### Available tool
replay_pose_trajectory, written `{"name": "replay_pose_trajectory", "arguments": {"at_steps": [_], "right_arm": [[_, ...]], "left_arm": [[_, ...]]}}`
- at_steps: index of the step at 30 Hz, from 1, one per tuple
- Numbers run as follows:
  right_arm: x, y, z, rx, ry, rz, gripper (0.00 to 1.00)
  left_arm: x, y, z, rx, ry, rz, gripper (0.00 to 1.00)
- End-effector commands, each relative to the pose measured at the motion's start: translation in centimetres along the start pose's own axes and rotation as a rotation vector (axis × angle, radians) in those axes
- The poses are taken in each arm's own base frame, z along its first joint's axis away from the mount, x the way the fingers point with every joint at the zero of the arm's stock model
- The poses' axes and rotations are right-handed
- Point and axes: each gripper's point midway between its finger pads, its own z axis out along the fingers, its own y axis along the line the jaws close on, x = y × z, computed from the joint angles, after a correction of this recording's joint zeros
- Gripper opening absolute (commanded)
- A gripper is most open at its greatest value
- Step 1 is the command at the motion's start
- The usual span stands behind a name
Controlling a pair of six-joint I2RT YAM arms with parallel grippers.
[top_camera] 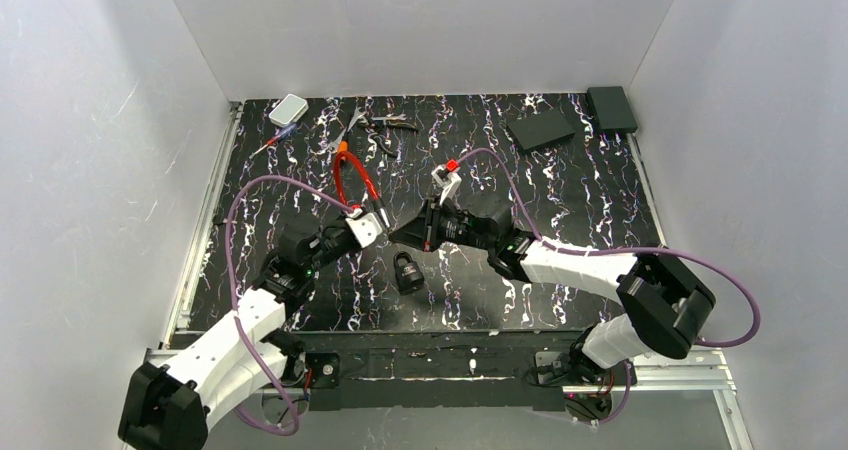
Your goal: Unlock with the key
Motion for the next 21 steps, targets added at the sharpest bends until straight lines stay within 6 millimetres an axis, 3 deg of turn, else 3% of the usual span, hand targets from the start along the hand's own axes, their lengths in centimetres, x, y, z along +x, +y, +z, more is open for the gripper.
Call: {"name": "replay_pose_trajectory", "arguments": {"at_steps": [1,11,21], "right_arm": [[-5.6,4.1,0.0,-0.122,-0.167,-0.003,0.01],[-7.1,7.3,-0.5,-0.331,-0.218,0.136,0.01],[-7.7,8.0,-0.5,-0.472,-0.248,0.239,0.01]], "left_arm": [[-5.1,-1.6,-0.3,0.094,-0.192,0.069,0.0],[-7.0,-2.0,-1.1,0.101,-0.253,0.079,0.0],[-8.0,-2.2,-2.0,0.093,-0.29,0.069,0.0]]}}
